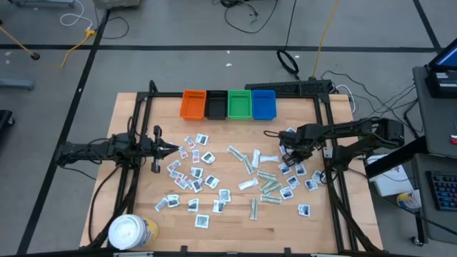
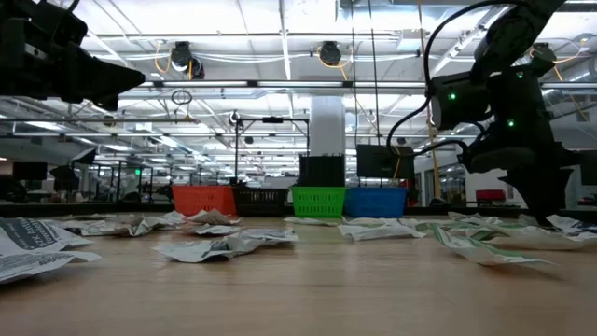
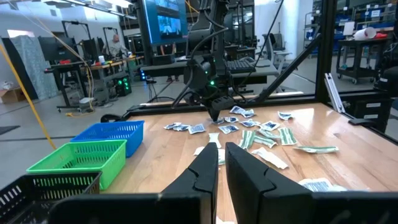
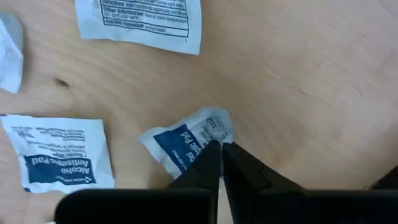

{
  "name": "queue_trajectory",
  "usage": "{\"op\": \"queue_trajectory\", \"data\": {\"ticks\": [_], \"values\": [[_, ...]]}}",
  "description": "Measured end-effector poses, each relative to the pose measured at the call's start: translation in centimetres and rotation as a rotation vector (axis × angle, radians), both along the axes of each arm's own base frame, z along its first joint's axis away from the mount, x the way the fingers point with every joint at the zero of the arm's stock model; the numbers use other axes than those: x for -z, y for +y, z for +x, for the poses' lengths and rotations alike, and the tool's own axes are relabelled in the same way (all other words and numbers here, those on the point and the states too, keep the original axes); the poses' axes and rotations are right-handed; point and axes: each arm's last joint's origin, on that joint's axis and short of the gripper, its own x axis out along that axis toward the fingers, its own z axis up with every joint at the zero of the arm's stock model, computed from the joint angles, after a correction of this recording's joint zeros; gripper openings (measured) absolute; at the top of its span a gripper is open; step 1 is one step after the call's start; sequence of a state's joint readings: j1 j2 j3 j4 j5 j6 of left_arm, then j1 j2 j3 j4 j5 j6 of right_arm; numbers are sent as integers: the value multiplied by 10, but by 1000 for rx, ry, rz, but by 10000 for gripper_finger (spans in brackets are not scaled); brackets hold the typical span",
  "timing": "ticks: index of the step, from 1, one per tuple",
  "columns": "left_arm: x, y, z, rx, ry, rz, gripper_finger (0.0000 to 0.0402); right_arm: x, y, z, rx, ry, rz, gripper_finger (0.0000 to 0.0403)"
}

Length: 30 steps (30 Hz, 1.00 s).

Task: Pick & Place First Aid Supplies
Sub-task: Put the blue packet into the blue bin

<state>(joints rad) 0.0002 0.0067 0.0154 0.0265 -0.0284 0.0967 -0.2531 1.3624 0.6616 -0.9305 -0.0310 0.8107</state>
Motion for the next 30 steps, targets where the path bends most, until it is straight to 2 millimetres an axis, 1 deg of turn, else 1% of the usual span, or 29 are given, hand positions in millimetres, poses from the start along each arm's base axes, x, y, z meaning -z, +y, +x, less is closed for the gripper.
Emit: {"op": "queue_trajectory", "data": {"ticks": [2,6,19,26,30], "values": [[0,0,0,0,0,0,37,-4,0,0,-20,6,0,3],[0,0,0,0,0,0,37,-19,-2,7,-54,-22,-7,2],[0,0,0,0,0,0,37,-79,-7,28,-205,-76,-2,1],[0,0,0,0,0,0,37,-113,-8,32,-285,-92,5,1],[0,0,0,0,0,0,37,-125,-8,32,-326,-96,33,0]]}}
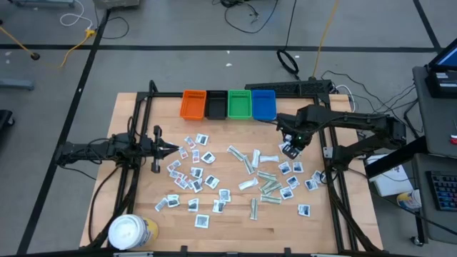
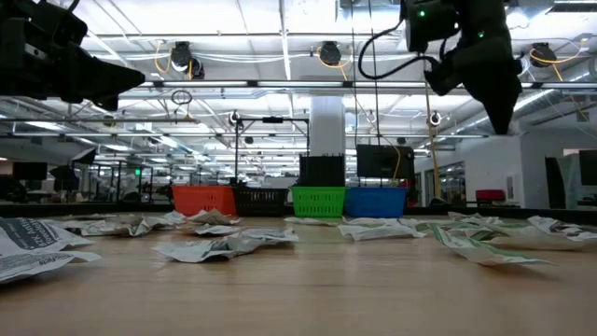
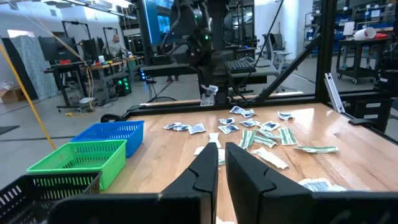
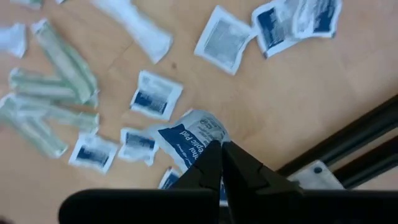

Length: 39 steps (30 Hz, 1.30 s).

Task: Pick & Place First Aid Supplies
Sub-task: Put the blue packet into the blue bin

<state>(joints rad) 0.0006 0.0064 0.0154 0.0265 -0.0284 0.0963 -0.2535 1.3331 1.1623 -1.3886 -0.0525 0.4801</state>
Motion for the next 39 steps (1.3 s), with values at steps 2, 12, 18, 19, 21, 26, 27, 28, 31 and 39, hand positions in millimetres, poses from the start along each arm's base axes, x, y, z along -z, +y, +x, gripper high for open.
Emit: {"op": "queue_trajectory", "data": {"ticks": [2,12,18,19,21,26,27,28,31,39], "values": [[0,0,0,0,0,0,37,-3,0,0,-6,0,7,0],[0,0,0,0,0,0,37,0,-21,0,-5,-4,-8,0],[0,0,0,0,0,0,37,0,-52,-11,61,-5,-75,0],[0,0,0,0,0,0,37,0,-56,-13,76,-1,-80,0],[0,0,0,0,0,0,37,0,-65,-18,103,7,-90,0],[0,0,0,0,0,0,37,3,-81,-27,147,28,-90,0],[0,0,0,0,0,0,37,3,-84,-28,158,30,-88,0],[0,0,0,0,0,0,37,4,-86,-30,169,32,-87,0],[0,0,0,0,0,0,37,5,-92,-32,179,34,-85,0],[0,0,0,0,1,0,37,10,-130,-4,173,37,-79,0]]}}
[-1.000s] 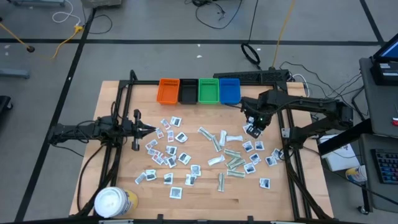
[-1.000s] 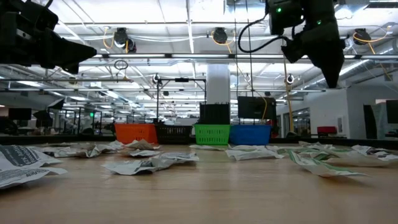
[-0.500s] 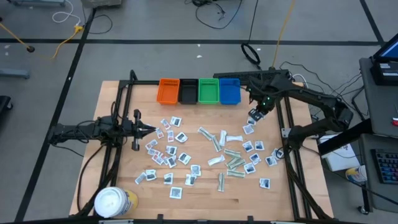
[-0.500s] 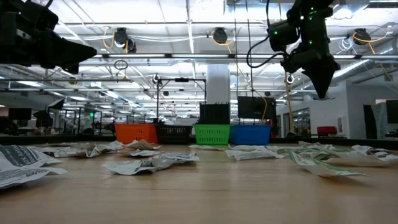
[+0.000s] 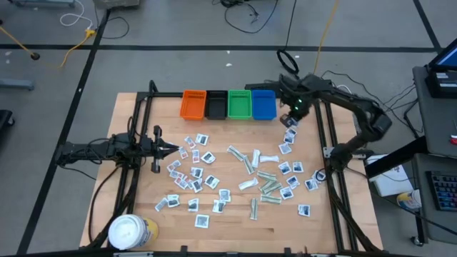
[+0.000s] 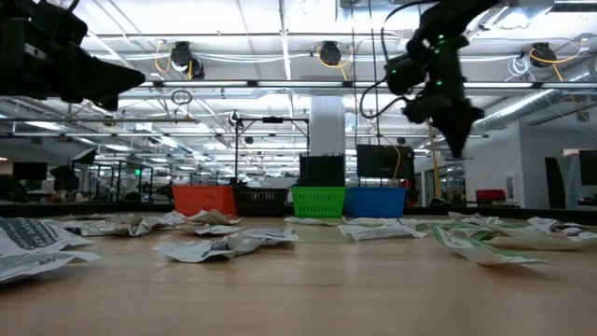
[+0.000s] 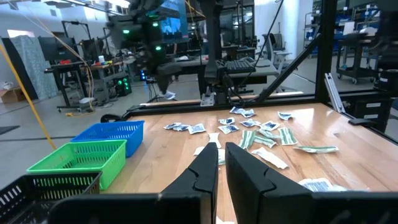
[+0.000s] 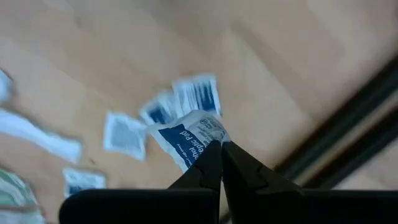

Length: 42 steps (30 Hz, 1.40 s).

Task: Pick & Place First Aid Supplies
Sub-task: Put the blue packet into the blue bin

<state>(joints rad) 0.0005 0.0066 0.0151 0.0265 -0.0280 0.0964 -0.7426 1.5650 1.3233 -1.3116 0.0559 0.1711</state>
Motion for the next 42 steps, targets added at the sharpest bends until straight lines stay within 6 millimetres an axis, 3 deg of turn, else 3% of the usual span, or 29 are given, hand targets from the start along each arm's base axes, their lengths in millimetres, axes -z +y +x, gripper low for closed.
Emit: {"op": "queue_trajectory", "data": {"ticks": [10,19,31,37,42], "values": [[0,0,0,0,0,0,37,-10,-64,51,-64,-35,-71,0],[0,0,0,0,0,0,37,-12,-99,86,-91,-84,-120,0],[0,0,0,0,0,0,37,51,-103,115,-144,-28,-56,0],[0,0,0,0,0,0,37,63,-101,115,-149,-27,-51,6],[0,0,0,0,0,0,37,64,-100,115,-150,-26,-48,52]]}}
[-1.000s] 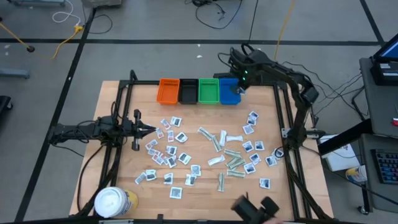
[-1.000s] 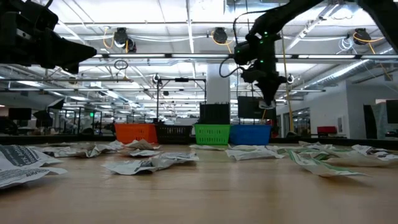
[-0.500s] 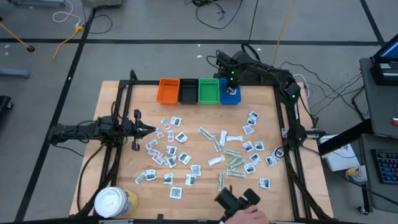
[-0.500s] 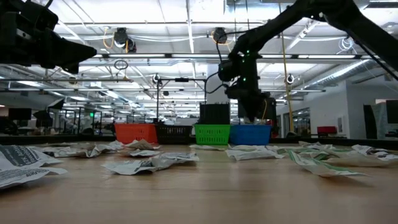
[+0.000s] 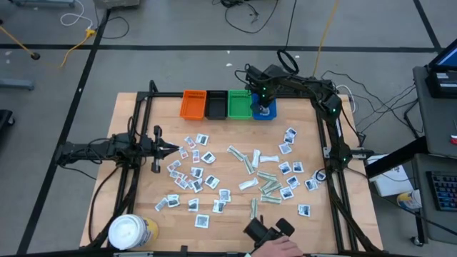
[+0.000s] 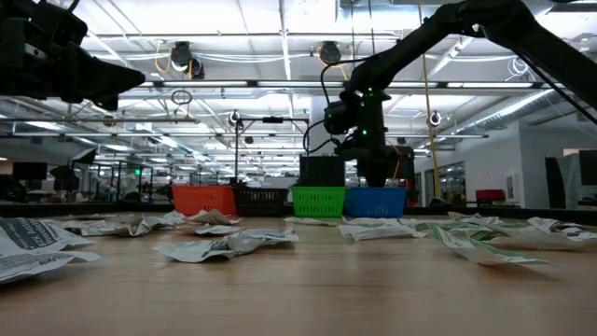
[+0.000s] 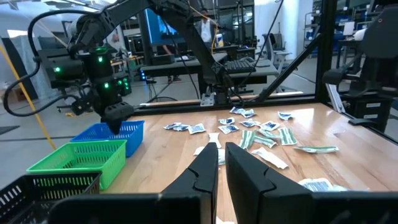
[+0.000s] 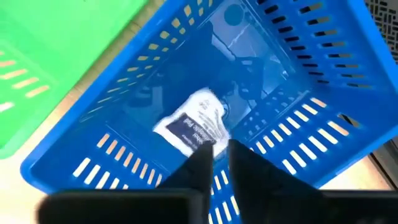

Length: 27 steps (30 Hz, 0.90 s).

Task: Pick & Place First Aid Supplies
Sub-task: Put the blue packet into the blue bin

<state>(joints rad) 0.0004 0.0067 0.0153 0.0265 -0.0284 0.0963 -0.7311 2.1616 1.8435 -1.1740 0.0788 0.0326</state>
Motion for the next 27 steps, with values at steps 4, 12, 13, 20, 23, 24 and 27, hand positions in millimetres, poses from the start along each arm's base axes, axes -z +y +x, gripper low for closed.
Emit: {"op": "queue_trajectory", "data": {"ticks": [4,12,13,20,23,24,27], "values": [[0,0,0,1,-1,0,37,-2,0,-1,4,1,-6,111],[0,0,0,0,0,0,37,-41,10,-12,49,-43,-41,163],[0,0,0,0,0,0,37,-45,12,-14,58,-41,-39,163],[0,0,0,0,0,0,37,-64,25,-26,88,-10,-9,156],[0,0,0,0,0,0,37,-65,28,-26,94,-9,-8,153],[0,0,0,0,0,0,37,-66,31,-27,99,-8,-7,152],[0,0,0,0,0,0,37,-68,42,-35,104,-12,-8,150]]}}
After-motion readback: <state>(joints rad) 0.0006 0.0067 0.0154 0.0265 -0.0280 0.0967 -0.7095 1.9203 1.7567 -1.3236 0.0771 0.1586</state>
